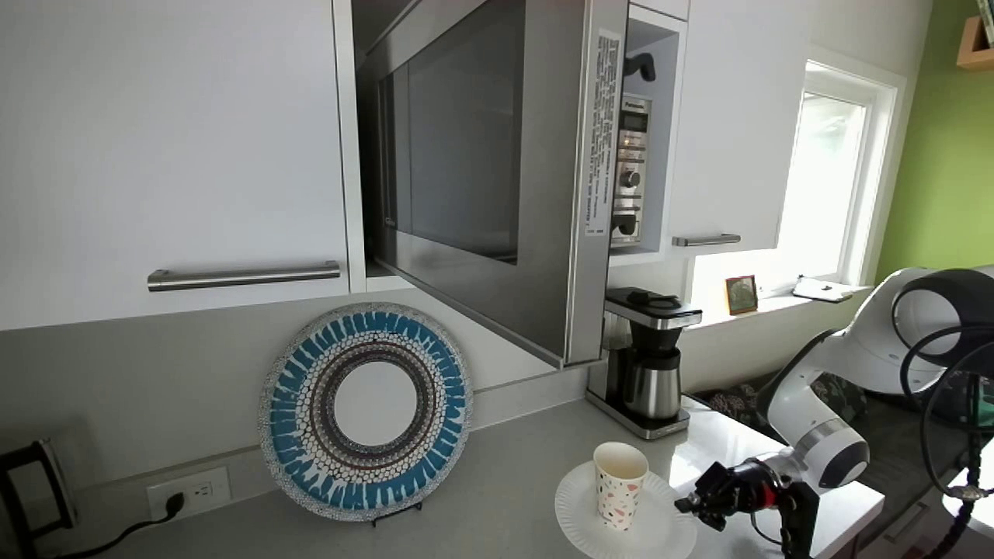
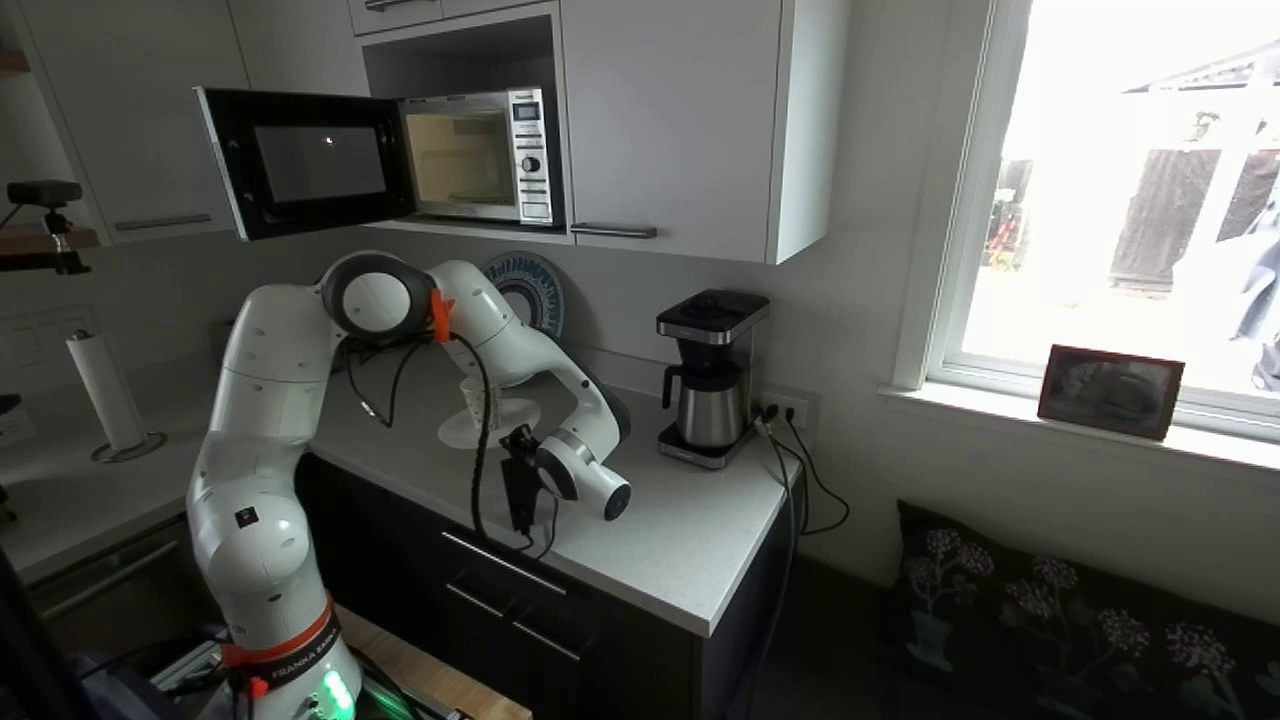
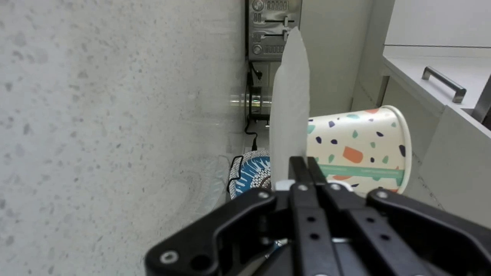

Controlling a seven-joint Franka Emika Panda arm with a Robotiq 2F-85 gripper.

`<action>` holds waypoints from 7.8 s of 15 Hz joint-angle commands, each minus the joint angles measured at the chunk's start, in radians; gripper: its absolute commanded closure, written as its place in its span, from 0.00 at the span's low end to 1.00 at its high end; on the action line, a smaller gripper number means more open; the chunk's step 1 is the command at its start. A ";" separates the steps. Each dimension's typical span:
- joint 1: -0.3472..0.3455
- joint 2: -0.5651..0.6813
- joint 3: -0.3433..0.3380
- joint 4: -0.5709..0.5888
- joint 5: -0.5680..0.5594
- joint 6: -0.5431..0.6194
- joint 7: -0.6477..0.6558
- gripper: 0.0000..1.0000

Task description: Put the plate and the cup in the microwave

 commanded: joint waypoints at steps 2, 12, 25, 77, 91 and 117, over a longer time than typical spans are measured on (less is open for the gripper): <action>0.011 0.002 -0.013 0.002 0.002 -0.007 -0.003 0.99; 0.000 -0.111 -0.035 0.037 0.023 -0.075 0.097 1.00; 0.016 -0.231 -0.039 0.062 0.041 -0.075 0.371 1.00; 0.037 -0.506 -0.023 0.143 0.024 -0.244 0.787 0.99; 0.047 -0.519 -0.020 0.257 0.044 -0.307 0.797 1.00; 0.090 -0.509 0.013 0.365 0.115 -0.334 0.944 0.99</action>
